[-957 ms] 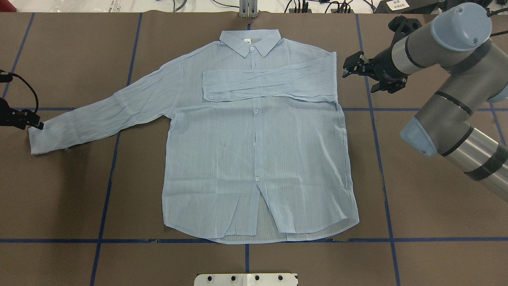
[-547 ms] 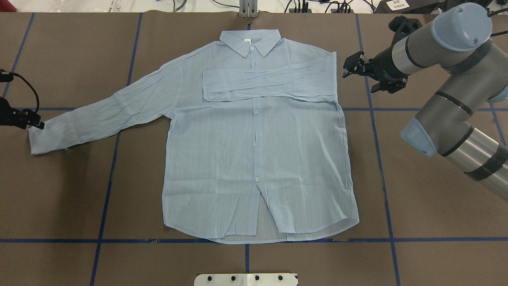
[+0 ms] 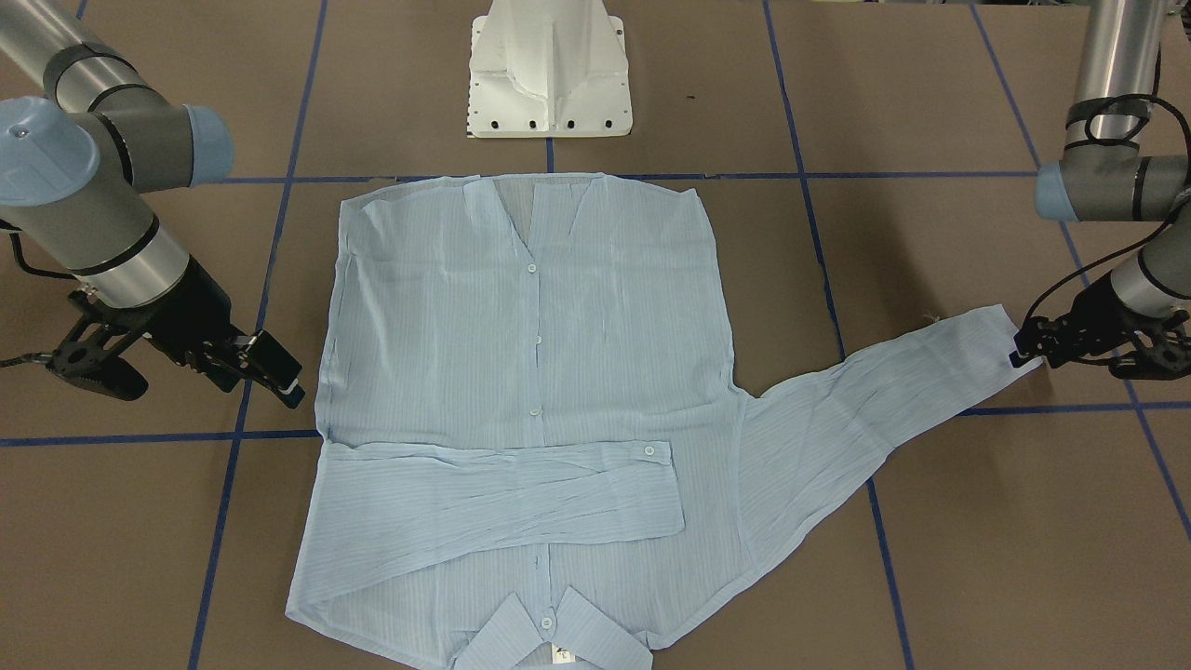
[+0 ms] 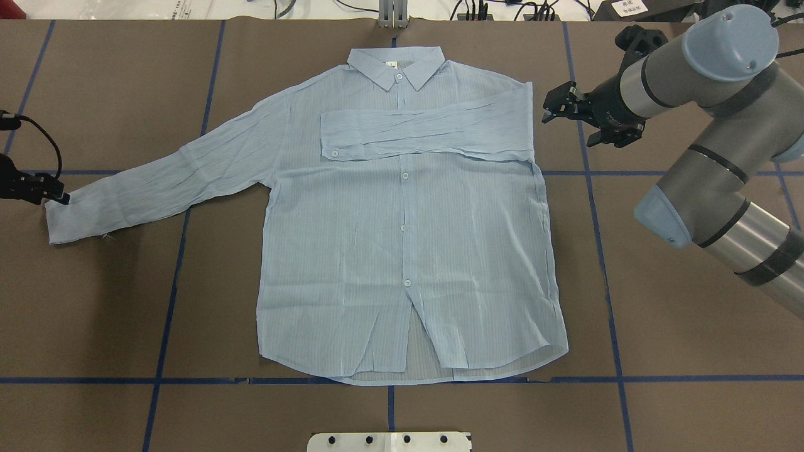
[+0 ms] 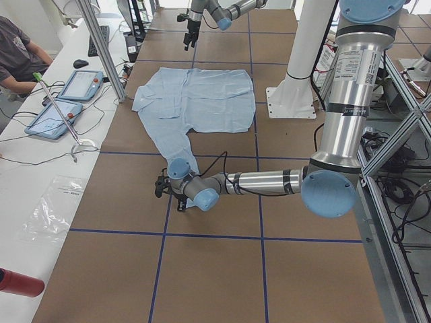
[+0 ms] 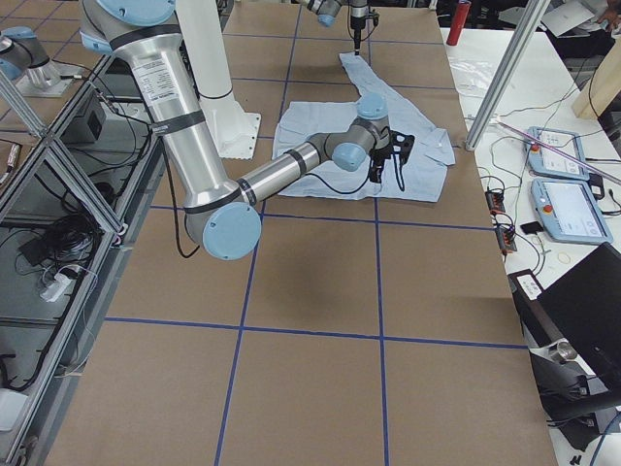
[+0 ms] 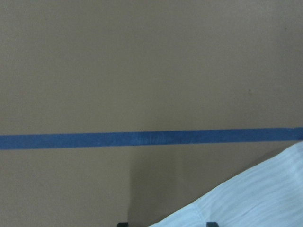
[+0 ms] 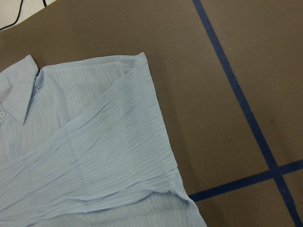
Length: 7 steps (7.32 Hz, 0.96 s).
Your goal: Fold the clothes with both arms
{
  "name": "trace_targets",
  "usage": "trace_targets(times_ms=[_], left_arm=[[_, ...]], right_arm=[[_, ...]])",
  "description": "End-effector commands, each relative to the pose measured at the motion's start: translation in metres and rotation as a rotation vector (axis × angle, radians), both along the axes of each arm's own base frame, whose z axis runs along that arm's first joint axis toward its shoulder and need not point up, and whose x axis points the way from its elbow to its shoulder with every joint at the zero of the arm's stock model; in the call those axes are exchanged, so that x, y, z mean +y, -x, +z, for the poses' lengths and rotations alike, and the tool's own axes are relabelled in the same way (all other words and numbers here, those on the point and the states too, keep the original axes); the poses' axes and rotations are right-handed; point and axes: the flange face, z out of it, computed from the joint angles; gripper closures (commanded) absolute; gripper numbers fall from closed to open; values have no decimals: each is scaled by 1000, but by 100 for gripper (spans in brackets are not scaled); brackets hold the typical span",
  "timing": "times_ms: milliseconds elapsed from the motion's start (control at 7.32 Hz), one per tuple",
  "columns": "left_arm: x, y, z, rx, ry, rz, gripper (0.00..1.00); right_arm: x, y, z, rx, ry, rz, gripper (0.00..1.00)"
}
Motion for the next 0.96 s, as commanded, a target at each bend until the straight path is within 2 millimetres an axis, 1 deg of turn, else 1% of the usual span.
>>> trace_targets(times_ms=[0, 547, 820], left_arm=[[0, 0, 2, -1, 4, 1, 37], [0, -1, 1, 2, 8, 4, 37], [2, -4, 2, -1, 10, 10, 40]], right_arm=[[0, 0, 1, 1, 1, 0, 1], [2, 0, 5, 4, 6, -2, 1], [2, 0, 5, 4, 6, -2, 1]])
